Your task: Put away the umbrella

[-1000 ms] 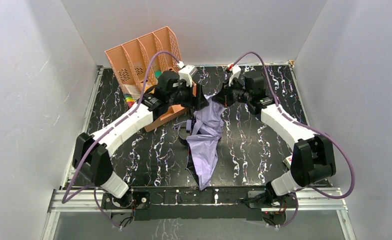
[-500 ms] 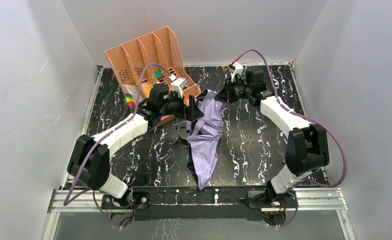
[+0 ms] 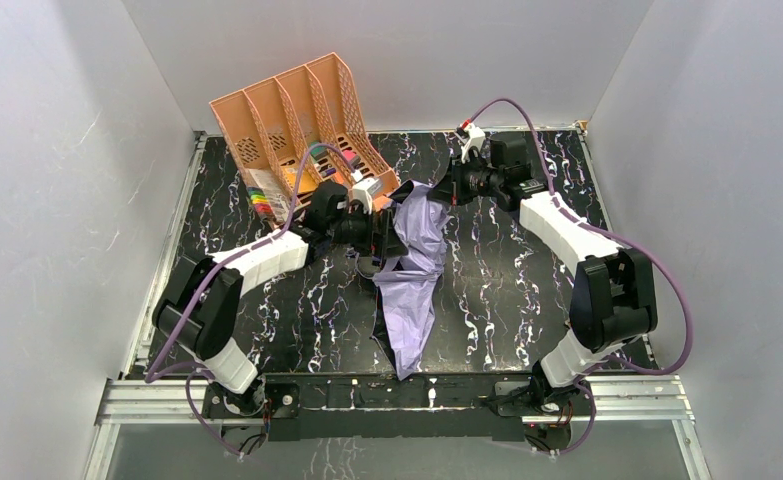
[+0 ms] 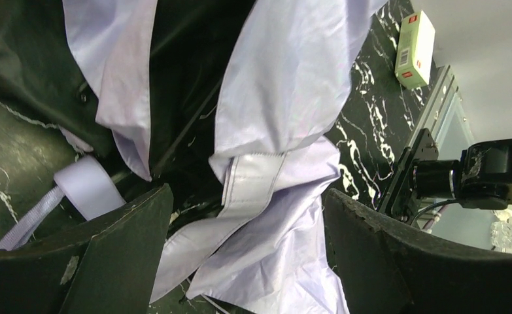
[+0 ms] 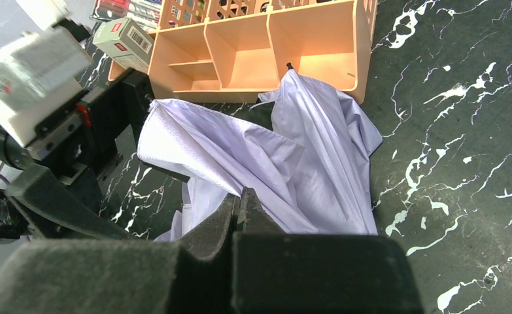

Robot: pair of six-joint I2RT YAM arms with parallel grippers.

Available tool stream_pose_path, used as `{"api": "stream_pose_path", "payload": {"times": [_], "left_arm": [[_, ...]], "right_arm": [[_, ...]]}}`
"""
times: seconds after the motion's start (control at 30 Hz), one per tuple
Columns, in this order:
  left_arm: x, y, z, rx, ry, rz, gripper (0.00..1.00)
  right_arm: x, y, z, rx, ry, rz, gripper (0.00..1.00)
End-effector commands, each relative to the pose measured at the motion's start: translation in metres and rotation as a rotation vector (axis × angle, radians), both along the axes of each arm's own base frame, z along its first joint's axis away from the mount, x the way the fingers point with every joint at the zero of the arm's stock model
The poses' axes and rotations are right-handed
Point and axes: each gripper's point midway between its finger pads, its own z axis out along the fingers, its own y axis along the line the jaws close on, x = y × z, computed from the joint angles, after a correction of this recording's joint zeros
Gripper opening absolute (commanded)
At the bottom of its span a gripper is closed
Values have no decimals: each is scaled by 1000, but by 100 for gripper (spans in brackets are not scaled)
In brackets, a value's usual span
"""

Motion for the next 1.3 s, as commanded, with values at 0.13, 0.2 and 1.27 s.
{"api": "stream_pose_path", "payload": {"times": [0.13, 0.2, 1.27], "left_arm": [[-24, -12, -5, -11, -1, -78, 78], [-27, -15, -10, -1, 6, -86, 73], [-19, 1, 92, 59, -141, -30, 0]], "right_arm": [[8, 2, 28, 37, -63, 6, 0], [8, 3, 28, 40, -61, 10, 0], [7, -5, 23, 13, -66, -39, 0]]}}
